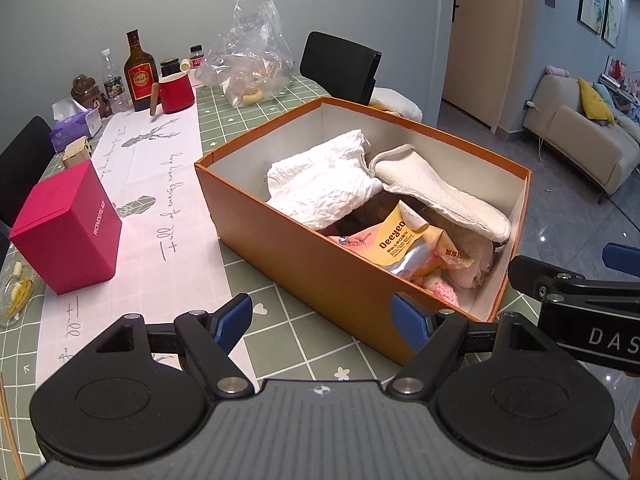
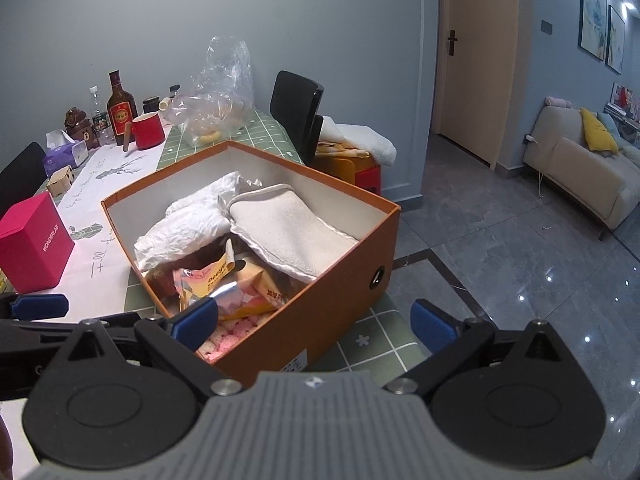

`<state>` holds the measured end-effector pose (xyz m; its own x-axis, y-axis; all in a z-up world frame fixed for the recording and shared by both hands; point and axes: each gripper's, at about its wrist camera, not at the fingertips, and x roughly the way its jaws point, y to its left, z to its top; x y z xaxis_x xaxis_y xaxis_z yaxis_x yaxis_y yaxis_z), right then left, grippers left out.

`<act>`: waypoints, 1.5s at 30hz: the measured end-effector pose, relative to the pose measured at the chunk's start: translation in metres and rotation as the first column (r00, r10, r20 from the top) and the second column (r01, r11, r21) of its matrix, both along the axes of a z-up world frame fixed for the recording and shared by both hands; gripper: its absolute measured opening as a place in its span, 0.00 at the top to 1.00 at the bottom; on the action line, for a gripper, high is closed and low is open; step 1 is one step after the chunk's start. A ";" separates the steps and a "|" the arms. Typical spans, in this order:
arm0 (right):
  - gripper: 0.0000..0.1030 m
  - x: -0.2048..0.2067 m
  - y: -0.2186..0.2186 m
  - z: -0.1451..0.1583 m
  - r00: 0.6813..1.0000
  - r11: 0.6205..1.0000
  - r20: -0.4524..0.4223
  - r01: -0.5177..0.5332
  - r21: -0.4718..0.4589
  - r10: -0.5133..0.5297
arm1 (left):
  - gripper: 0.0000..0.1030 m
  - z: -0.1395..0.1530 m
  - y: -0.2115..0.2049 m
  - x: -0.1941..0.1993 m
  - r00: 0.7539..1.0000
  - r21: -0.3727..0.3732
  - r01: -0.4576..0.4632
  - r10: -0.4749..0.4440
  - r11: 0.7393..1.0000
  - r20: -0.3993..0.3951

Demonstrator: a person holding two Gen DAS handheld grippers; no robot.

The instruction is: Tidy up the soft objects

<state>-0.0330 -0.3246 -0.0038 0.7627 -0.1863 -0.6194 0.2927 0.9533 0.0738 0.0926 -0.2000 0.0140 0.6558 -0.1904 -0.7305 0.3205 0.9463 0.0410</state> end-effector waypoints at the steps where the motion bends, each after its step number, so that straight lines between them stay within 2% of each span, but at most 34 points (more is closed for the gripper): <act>1: 0.03 0.000 0.000 0.000 1.000 1.000 0.000 0.001 0.002 -0.001 | 0.10 0.000 -0.001 0.000 1.000 -0.001 0.000 0.000 1.000 -0.001; 45: 0.03 -0.004 0.000 0.000 1.000 1.000 0.001 0.010 -0.001 -0.010 | 0.10 0.001 -0.002 -0.001 1.000 0.003 0.016 -0.016 1.000 0.008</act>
<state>-0.0368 -0.3243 -0.0037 0.7613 -0.1946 -0.6185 0.3024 0.9504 0.0732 0.0919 -0.2024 0.0153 0.6589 -0.1988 -0.7255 0.3352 0.9410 0.0466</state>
